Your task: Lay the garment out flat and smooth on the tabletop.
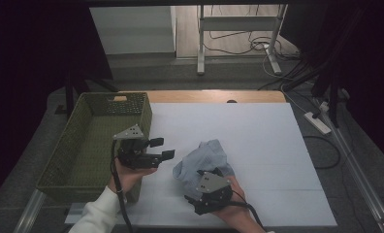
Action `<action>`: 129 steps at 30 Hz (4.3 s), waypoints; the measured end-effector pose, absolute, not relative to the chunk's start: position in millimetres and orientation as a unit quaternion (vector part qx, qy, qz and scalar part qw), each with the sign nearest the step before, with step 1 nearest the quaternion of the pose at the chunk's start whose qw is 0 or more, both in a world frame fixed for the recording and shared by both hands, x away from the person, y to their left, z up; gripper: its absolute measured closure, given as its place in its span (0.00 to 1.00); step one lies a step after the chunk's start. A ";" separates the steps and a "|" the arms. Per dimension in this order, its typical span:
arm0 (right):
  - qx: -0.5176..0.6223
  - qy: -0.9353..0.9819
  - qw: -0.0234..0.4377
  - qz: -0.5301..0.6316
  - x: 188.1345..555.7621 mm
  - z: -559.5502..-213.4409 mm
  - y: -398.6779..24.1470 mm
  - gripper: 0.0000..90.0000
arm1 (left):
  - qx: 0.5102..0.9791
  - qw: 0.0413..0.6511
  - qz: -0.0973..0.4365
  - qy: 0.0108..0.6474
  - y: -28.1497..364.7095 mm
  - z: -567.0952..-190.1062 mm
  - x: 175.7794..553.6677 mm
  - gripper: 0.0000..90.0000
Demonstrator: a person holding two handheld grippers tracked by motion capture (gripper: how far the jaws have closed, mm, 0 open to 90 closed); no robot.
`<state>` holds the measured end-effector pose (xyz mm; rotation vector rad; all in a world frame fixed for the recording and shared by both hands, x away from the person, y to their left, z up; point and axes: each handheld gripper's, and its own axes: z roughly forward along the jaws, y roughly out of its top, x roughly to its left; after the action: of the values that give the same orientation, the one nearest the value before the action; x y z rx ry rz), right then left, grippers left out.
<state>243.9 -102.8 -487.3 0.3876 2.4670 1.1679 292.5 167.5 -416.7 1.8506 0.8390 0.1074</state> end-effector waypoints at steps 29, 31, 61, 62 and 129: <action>0.170 0.892 0.213 0.361 258.6 -488.0 -123.7 0.97 | 0.774 0.525 0.047 0.350 167.0 -416.3 291.6 0.32; 0.172 0.883 0.221 0.377 257.6 -478.4 -129.1 0.98 | 0.775 0.525 0.046 0.350 166.9 -416.6 291.7 0.32; 0.296 0.791 0.283 0.453 272.0 -434.2 -237.5 0.98 | 0.786 0.515 0.040 0.340 153.3 -418.9 289.3 0.32; 0.309 0.792 0.281 0.446 274.7 -438.3 -242.6 0.98 | 0.786 0.516 0.040 0.340 153.1 -418.9 289.2 0.32; 0.235 0.847 0.299 0.372 288.7 -433.9 -215.7 0.44 | 0.796 0.505 0.034 0.332 140.3 -424.1 287.8 0.32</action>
<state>288.7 -215.7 -433.9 0.6246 2.2493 0.9889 287.8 140.3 -424.1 1.9198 0.8013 0.0829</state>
